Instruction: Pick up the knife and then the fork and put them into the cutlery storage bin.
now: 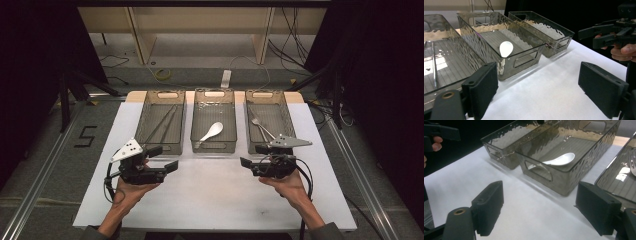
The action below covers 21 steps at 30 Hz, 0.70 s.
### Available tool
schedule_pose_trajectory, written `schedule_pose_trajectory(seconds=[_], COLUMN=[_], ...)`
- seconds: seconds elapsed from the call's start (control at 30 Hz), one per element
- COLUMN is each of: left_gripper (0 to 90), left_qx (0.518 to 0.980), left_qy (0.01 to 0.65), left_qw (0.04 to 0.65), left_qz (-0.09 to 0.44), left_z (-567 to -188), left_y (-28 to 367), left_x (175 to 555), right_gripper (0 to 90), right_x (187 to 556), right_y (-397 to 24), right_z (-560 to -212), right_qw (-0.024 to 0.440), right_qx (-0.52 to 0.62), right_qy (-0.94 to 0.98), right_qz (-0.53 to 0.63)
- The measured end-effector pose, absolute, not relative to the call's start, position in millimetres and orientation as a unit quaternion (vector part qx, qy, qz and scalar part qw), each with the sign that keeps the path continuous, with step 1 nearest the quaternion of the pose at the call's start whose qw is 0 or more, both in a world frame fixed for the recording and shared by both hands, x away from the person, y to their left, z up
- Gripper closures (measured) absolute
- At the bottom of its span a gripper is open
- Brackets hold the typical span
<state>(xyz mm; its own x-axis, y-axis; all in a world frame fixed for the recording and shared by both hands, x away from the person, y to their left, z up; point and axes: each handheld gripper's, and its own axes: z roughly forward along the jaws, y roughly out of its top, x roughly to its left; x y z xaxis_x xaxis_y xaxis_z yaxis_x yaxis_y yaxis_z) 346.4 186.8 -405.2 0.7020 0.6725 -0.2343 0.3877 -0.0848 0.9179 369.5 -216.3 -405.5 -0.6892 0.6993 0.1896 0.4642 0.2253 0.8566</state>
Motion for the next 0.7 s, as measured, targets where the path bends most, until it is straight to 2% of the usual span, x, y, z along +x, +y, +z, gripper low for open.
schedule_pose_trajectory(seconds=[0.7], left_gripper=[15.5], left_qx=[0.728], left_qy=[0.349], left_qw=[0.581], left_qz=[0.102], left_z=[-405.7], left_y=[184.6], left_x=[344.7], right_gripper=[22.8], right_x=[331.3], right_y=[-241.3], right_z=[-425.6], right_qw=[0.145], right_qx=[0.384], right_qy=[0.751], right_qz=[0.517])
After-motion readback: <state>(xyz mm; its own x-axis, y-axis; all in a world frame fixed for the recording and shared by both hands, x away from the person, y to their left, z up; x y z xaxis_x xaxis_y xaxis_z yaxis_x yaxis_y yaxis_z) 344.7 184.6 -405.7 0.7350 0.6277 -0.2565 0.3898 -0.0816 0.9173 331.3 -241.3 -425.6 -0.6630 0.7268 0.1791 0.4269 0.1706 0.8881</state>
